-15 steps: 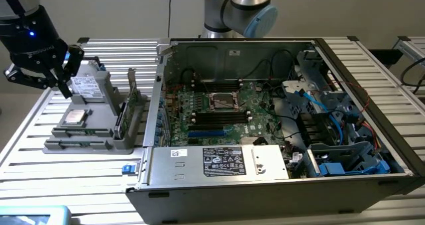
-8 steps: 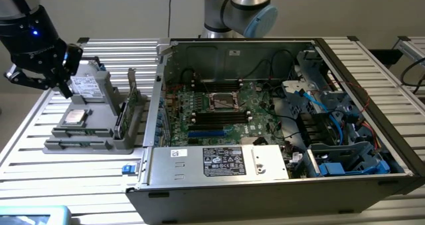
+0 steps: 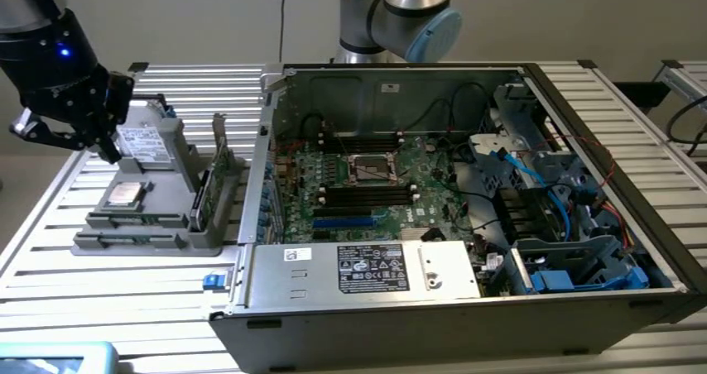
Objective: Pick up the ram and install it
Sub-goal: 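Pick up the ram and move it above insertion slot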
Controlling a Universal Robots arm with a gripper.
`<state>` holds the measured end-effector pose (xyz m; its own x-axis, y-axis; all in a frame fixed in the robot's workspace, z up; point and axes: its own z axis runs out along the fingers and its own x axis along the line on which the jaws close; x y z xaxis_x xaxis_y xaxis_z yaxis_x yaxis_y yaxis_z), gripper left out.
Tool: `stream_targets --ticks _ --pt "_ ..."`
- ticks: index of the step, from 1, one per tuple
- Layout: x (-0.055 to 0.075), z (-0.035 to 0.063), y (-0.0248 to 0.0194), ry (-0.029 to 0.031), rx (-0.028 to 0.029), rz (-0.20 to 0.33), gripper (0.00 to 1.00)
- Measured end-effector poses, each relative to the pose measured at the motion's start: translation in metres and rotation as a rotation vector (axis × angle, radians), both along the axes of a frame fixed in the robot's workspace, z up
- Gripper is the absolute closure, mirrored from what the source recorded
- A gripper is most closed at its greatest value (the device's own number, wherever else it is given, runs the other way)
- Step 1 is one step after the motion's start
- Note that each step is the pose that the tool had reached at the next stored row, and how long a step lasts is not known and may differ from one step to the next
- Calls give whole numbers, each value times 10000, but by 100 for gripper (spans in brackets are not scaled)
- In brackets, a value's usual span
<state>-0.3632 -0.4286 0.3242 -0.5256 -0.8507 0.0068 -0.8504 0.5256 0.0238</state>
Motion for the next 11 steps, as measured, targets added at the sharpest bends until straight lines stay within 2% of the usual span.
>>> stream_targets --ticks 11 --pt "0 -1 0 0 0 2007 89"
